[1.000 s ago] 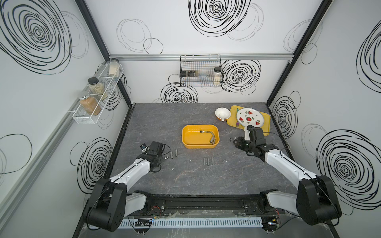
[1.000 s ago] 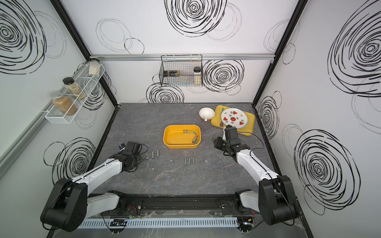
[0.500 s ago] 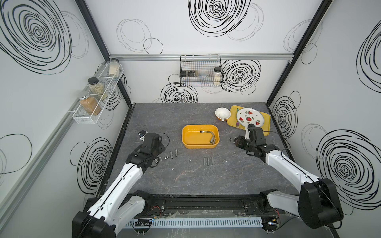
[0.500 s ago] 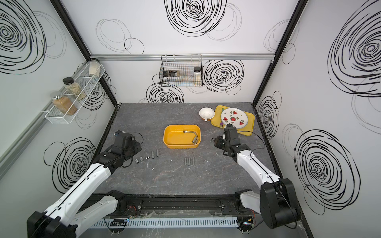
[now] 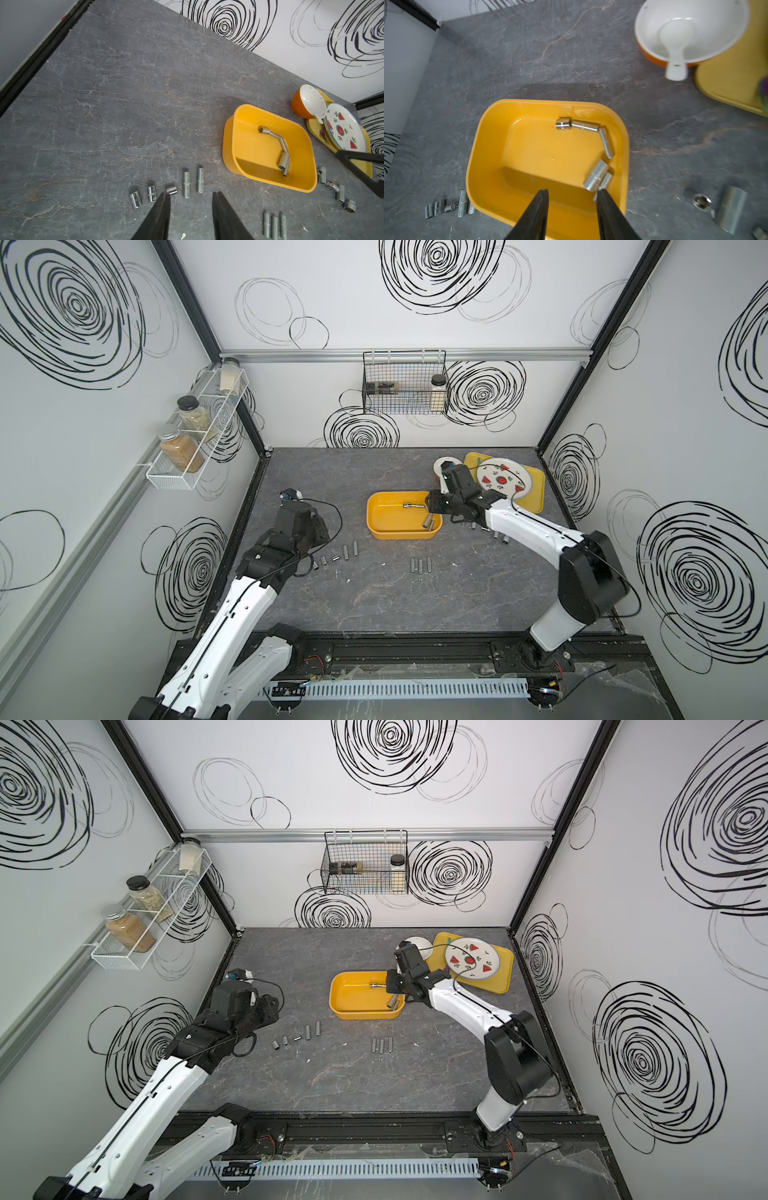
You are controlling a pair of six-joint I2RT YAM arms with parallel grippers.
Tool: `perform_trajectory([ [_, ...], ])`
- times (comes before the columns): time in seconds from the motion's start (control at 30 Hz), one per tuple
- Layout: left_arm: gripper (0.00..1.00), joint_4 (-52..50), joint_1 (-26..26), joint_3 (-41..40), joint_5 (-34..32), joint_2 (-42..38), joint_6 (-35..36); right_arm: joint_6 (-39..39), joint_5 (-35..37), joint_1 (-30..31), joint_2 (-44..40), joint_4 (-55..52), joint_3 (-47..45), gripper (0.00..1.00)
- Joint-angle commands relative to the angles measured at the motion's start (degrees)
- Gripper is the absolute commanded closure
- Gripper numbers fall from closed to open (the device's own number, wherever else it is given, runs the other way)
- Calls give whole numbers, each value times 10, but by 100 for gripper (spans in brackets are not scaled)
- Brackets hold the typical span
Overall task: Take out the socket from the storage box
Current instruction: Pick up the socket head from the storage box.
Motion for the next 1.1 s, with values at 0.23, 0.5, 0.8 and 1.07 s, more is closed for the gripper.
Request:
perform_trajectory([
  [0.23,59,16,15,-11,21,-3,25,-33,27,32,213,-111,221,53],
  [0.5,59,19,26,-12,35,-3,30,-36,60,35,305,-149,307,53],
  [0.8,58,23,28,-15,43,1,32,-40,75,36,330,-153,323,54],
  [1.07,58,23,35,-16,48,8,34,-41,70,41,356,-160,346,58],
])
